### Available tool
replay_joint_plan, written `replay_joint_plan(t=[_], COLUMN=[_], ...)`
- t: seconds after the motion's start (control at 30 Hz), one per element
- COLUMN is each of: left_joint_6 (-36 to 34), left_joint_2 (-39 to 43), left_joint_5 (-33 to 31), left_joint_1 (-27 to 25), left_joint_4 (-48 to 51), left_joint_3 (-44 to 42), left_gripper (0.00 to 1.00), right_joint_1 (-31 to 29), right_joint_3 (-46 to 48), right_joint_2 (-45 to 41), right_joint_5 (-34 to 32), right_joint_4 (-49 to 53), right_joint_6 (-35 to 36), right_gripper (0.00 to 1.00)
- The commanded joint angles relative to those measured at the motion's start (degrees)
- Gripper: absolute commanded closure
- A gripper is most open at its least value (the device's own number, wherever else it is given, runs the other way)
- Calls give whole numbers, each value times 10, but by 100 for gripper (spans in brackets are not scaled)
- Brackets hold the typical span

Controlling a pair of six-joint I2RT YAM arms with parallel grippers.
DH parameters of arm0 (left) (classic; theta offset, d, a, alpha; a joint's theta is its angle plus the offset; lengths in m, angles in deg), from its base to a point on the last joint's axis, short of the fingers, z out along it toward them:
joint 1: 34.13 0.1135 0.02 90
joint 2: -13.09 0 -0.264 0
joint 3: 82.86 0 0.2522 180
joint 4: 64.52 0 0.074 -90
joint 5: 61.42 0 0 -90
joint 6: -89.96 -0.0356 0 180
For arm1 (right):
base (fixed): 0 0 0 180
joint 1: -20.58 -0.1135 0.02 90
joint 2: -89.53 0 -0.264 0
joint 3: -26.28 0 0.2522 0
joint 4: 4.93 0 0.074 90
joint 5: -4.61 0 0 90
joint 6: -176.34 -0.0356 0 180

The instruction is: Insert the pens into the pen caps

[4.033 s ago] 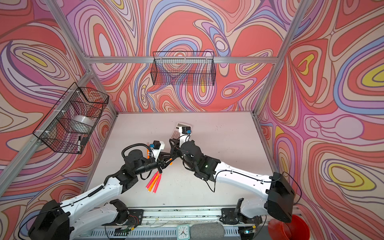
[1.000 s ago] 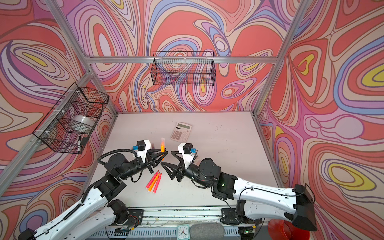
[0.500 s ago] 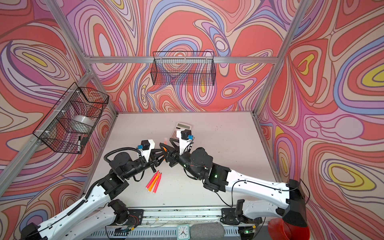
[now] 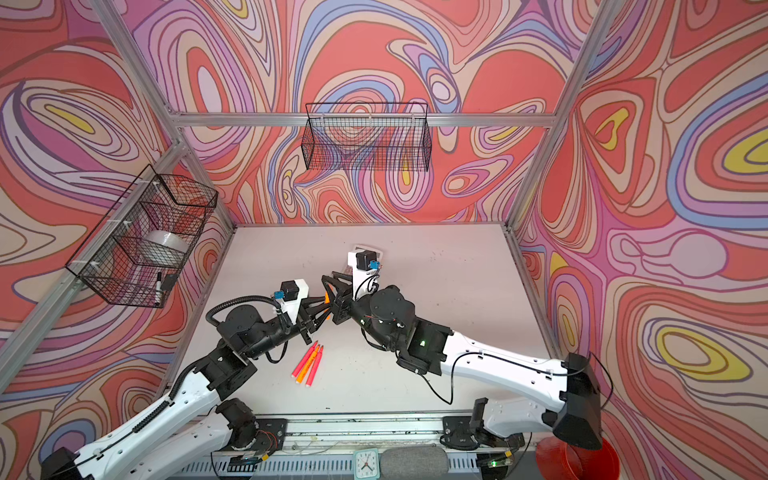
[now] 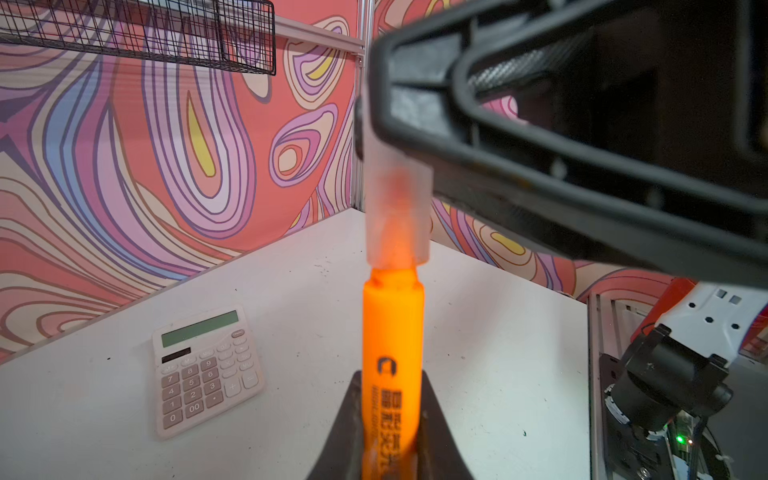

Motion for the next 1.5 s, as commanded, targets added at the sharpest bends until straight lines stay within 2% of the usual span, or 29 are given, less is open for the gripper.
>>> replay_joint_plan(t=[0.0, 0.23, 0.4, 0.6, 0.77, 0.93, 1.13, 1.3, 1.47], left_joint_6=[-14, -16, -13, -11, -12, -11, -14, -15, -16], left_joint_2=[-2, 9, 18, 40, 51, 50, 47, 48, 46], left_joint_5=[-4, -9, -13, -30, -37, -40, -42, -41, -36], left_joint_1=[-4, -5, -4, -5, -5, -5, -4, -5, -5], left_joint_4=[2, 4, 4, -1, 0, -3, -3, -2, 2], left_joint_3=[-4, -6, -5, -28, -30, -31, -31, -32, -28], left_gripper=[100, 100, 100, 100, 100, 100, 100, 100, 100], right_joint_1=[0, 3, 3, 3, 3, 3, 3, 3, 3], right_joint_3=[-16, -28, -22, 5, 15, 28, 38, 23, -6], right_joint_2=[7, 22, 28, 18, 13, 6, -3, -6, -3], right_joint_5=[18, 29, 30, 35, 74, 70, 68, 44, 32], right_joint_4=[4, 11, 10, 2, 3, 12, 9, 24, 41], right_joint_6=[-5, -14, -30, -63, -76, -76, -61, -48, -39], right_gripper=[78, 79, 84, 84, 84, 84, 68, 50, 43])
